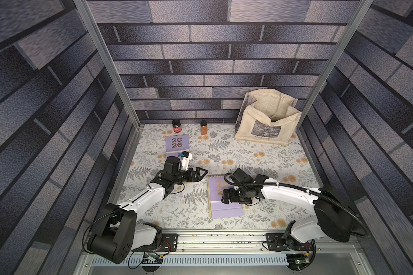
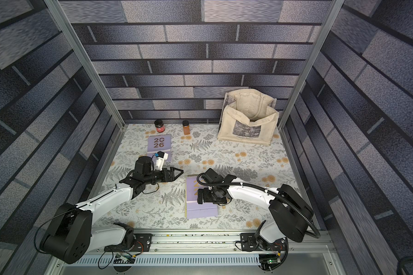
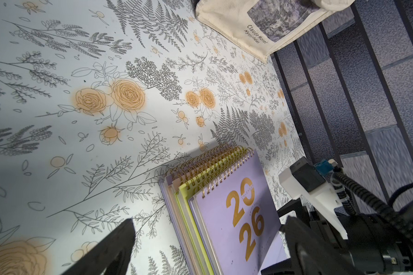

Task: Stack the calendars
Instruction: Adjust the calendar at the calendar.

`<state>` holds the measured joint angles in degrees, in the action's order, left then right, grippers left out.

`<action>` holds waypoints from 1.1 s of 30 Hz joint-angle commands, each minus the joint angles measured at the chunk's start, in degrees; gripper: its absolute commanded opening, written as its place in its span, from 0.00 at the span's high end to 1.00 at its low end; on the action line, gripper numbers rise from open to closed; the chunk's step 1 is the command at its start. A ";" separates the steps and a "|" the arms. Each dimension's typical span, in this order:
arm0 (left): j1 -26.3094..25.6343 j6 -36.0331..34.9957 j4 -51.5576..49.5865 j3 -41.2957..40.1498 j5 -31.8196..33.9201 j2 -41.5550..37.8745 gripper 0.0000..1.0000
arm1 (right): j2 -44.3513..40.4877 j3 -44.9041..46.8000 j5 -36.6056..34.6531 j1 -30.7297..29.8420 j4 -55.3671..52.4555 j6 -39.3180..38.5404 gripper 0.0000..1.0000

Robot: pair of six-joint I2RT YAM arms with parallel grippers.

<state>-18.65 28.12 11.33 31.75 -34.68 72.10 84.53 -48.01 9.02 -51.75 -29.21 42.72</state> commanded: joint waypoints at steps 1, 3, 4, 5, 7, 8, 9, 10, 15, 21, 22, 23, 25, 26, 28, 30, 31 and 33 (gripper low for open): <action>0.35 0.46 0.64 -0.57 -1.02 -0.75 0.00 | 0.63 -1.75 -0.60 -1.08 0.42 1.65 0.00; 0.36 0.40 0.62 -0.63 -1.09 -0.81 0.00 | 0.85 -2.14 -0.79 -1.52 0.13 1.90 0.00; 0.37 0.44 0.69 -0.63 -1.10 -0.73 0.00 | 0.91 -2.36 -1.08 -1.65 -0.12 1.97 0.00; 0.37 0.40 0.71 -0.63 -1.10 -0.73 0.00 | 1.10 -2.68 -1.27 -1.94 -0.39 1.93 0.00; 0.37 0.44 0.71 -0.72 -1.18 -0.73 0.00 | 1.38 -2.99 -1.60 -2.24 -0.44 2.13 0.00; 0.37 0.47 0.80 -0.72 -1.18 -0.73 0.00 | 1.64 -3.10 -1.66 -2.35 -0.54 2.19 0.00; 0.37 0.53 0.80 -0.72 -1.23 -0.72 0.00 | 1.81 -3.19 -1.86 -2.41 -0.68 2.32 0.00; 0.34 0.53 0.80 -0.72 -1.23 -0.73 0.00 | 2.02 -3.30 -2.06 -2.31 -0.86 2.28 0.00; 0.37 0.53 0.88 -0.90 -1.27 -0.84 0.00 | 2.08 -3.51 -3.34 -2.46 -1.89 2.26 0.00; 0.37 0.53 0.80 -0.86 -1.09 -1.08 0.00 | 0.29 -3.67 -5.32 -2.19 -3.31 1.75 0.00; 0.37 0.53 0.80 -0.90 -1.10 -1.01 0.00 | 0.19 -3.91 -5.49 -2.15 -3.62 1.51 0.00; 0.37 0.59 0.80 -0.82 -1.17 -0.97 0.00 | 0.11 -4.16 -5.63 -1.96 -4.02 1.17 0.00; 0.37 0.58 0.71 -0.72 -1.18 -0.90 0.00 | -0.02 -4.46 -5.97 -1.17 -4.34 0.73 0.00; 0.30 0.63 0.71 -0.72 -1.23 -0.87 0.00 | -0.07 -4.46 -5.94 -0.66 -4.40 0.48 0.00; 0.10 1.01 0.85 -0.94 -1.36 -1.01 0.00 | -0.33 -4.72 -5.86 0.12 -4.50 -0.13 0.00; -0.21 1.37 0.99 -1.48 -1.71 -1.23 0.00 | -0.41 -5.15 -5.90 0.67 -4.58 -0.75 0.00; -0.42 1.54 1.15 -1.96 -1.52 -1.53 0.00 | -0.23 -5.53 -5.77 1.03 -4.58 -1.04 0.00; -0.55 1.88 1.41 -2.95 -0.99 -2.32 0.00 | 0.40 -6.42 -5.63 1.15 -4.69 -1.66 0.00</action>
<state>-18.76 28.99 11.92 30.50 -34.89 71.64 85.30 -52.25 4.29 -51.13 -31.99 42.54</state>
